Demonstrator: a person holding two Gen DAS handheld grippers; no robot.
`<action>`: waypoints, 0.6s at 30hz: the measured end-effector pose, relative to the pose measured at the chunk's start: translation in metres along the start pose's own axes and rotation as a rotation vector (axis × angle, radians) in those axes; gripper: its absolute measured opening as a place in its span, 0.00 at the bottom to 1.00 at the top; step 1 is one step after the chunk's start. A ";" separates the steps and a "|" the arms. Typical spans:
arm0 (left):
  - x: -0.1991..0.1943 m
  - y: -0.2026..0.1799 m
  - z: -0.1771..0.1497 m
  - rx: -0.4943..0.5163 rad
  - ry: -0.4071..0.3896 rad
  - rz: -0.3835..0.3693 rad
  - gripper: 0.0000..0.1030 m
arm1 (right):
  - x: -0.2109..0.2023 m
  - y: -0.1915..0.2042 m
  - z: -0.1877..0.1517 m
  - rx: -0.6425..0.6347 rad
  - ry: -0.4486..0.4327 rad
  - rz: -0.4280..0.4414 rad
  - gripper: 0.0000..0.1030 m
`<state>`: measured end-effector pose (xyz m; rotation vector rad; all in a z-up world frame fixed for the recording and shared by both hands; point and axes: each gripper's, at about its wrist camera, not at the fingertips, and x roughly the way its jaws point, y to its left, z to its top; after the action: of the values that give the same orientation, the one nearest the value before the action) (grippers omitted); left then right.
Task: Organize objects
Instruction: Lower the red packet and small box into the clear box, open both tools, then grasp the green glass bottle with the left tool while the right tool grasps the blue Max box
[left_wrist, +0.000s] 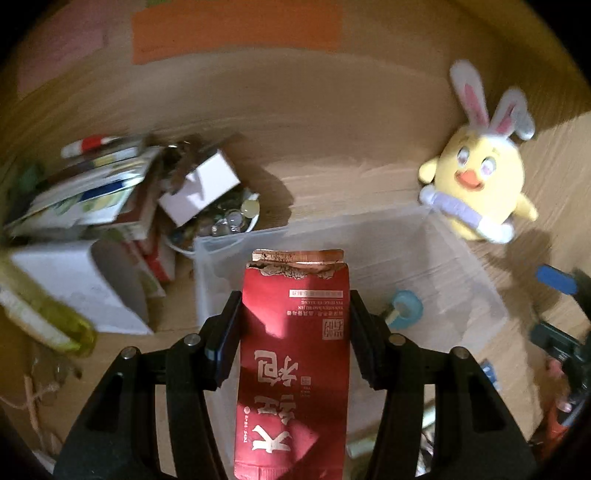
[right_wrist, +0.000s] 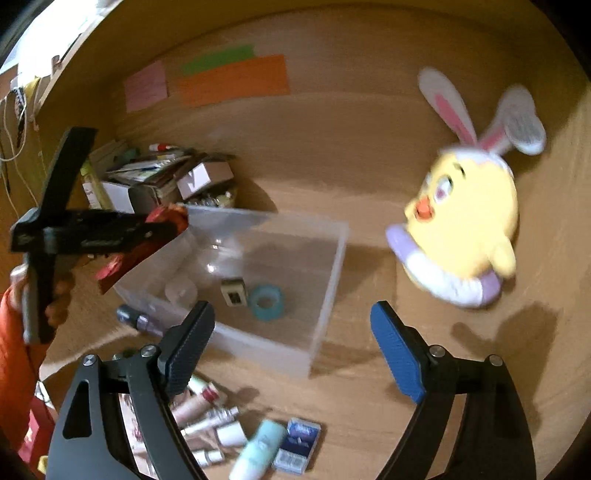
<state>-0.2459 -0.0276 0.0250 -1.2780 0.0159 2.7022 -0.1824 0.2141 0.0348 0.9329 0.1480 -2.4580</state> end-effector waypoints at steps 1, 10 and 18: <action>0.006 -0.002 0.001 0.008 0.013 0.004 0.52 | 0.000 -0.003 -0.004 0.007 0.004 0.000 0.82; 0.002 -0.004 -0.009 -0.003 0.000 -0.033 0.52 | 0.007 -0.026 -0.053 0.038 0.087 -0.083 0.82; -0.053 -0.010 -0.051 0.041 -0.099 0.024 0.61 | 0.010 -0.028 -0.076 0.050 0.133 -0.135 0.81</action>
<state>-0.1724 -0.0281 0.0343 -1.1390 0.0757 2.7662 -0.1579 0.2546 -0.0310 1.1434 0.2025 -2.5315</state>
